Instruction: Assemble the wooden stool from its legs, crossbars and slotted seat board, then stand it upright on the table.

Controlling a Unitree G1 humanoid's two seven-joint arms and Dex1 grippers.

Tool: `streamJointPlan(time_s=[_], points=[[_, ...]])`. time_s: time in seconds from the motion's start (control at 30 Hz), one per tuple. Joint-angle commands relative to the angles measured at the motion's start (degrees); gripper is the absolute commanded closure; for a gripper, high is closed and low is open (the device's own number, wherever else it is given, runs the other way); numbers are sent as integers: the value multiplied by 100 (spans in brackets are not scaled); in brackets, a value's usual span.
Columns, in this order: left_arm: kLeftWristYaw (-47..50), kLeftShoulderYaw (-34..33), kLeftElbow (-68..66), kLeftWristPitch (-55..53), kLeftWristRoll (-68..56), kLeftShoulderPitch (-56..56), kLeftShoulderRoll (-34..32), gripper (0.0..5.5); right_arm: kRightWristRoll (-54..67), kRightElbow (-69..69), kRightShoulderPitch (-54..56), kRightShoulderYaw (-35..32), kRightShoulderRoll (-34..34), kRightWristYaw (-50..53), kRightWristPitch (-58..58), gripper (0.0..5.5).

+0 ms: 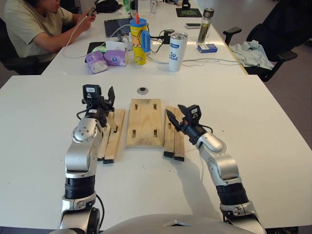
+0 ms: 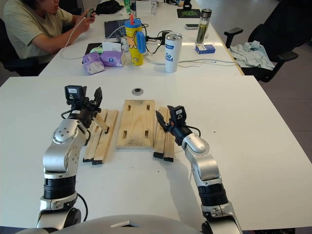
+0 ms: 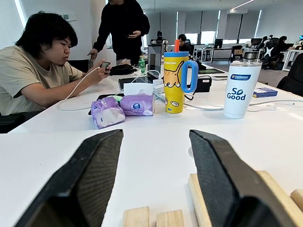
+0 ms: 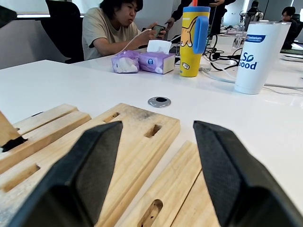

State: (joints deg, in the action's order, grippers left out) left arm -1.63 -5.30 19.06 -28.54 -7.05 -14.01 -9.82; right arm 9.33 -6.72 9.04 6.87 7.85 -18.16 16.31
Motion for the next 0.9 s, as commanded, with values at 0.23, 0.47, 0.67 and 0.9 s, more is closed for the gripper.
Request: streamJointPlan(time_s=[0.23, 0.47, 0.67, 0.9], points=[[-76, 265, 1238, -832, 85, 928, -77, 289, -40, -155, -166, 4, -43, 76, 18, 271], [-112, 403, 1368, -1084, 115, 1266, -48, 289, -29, -298, -279, 47, -47, 93, 99, 271], [-115, 442, 1211, -1054, 41, 1502, 79, 313, -13, -315, -259, 64, -14, 32, 155, 271], [-133, 397, 1112, -901, 20, 1641, 151, 426, -11, -291, -221, 55, 26, -1, 194, 271]])
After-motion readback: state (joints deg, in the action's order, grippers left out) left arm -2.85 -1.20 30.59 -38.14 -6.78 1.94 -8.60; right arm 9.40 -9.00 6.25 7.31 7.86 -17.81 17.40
